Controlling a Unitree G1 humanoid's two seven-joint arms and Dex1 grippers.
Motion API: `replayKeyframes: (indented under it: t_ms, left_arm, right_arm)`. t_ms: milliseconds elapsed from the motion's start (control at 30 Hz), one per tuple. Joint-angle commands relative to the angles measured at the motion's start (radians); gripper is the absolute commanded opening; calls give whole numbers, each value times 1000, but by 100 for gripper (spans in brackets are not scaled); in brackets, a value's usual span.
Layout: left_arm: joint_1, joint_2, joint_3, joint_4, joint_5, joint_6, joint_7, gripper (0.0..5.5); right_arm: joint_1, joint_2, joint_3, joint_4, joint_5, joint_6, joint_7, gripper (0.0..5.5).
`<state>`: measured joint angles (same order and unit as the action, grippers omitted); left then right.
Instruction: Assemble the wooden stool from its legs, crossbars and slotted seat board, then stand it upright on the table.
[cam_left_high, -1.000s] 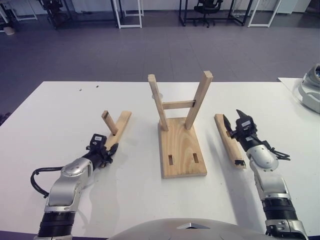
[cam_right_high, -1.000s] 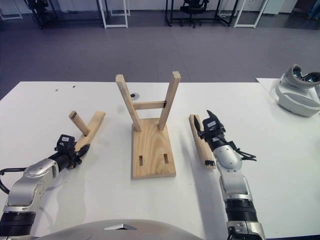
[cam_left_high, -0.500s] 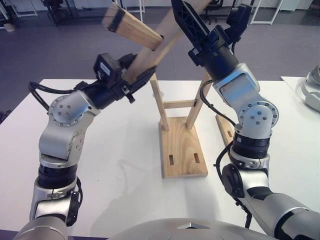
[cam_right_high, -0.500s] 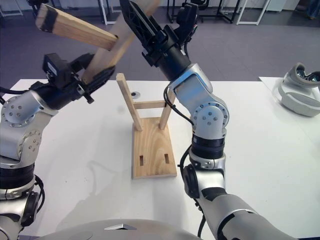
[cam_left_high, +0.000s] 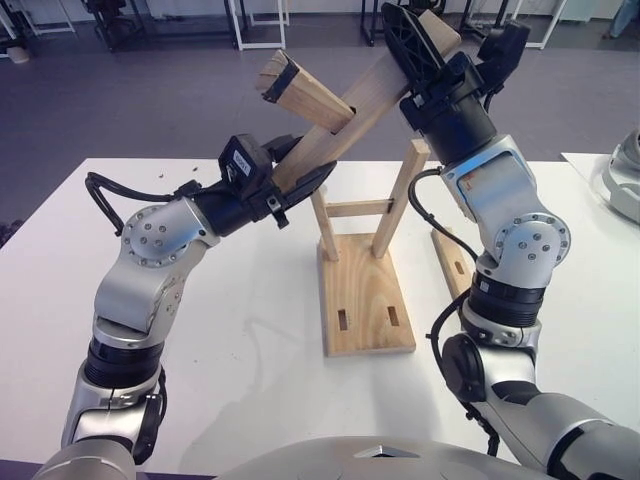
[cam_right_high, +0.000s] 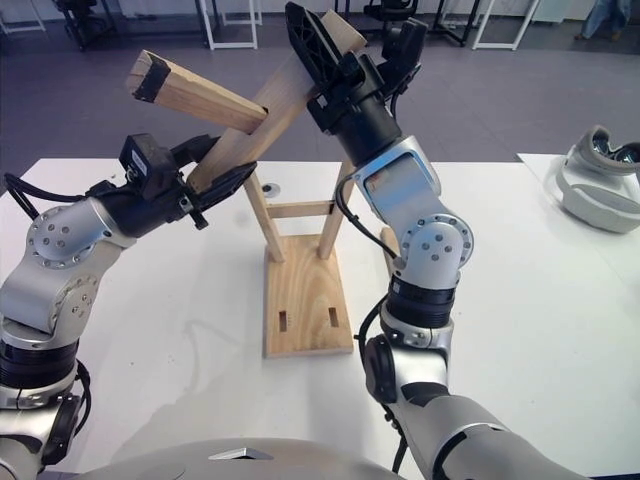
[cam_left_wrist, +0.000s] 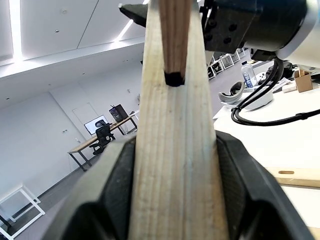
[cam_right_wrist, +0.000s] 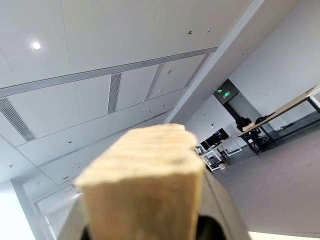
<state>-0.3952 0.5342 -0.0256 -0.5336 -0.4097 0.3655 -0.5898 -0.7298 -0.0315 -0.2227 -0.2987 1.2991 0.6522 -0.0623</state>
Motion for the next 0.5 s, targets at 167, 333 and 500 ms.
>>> replayKeyframes:
  t_ms: [167, 333, 500]
  left_arm:
    - [187, -23, -59, -143, -10, 70, 46, 322]
    - [331, -74, -32, -185, -11, 83, 128, 417]
    - [363, -83, -36, -165, 5, 70, 144, 502]
  right_arm:
    - [584, -204, -193, -265, 180, 85, -51, 103]
    - [927, -255, -303, -282, 52, 28, 7, 103]
    - [1001, -222, -217, -276, -103, -48, 58, 103]
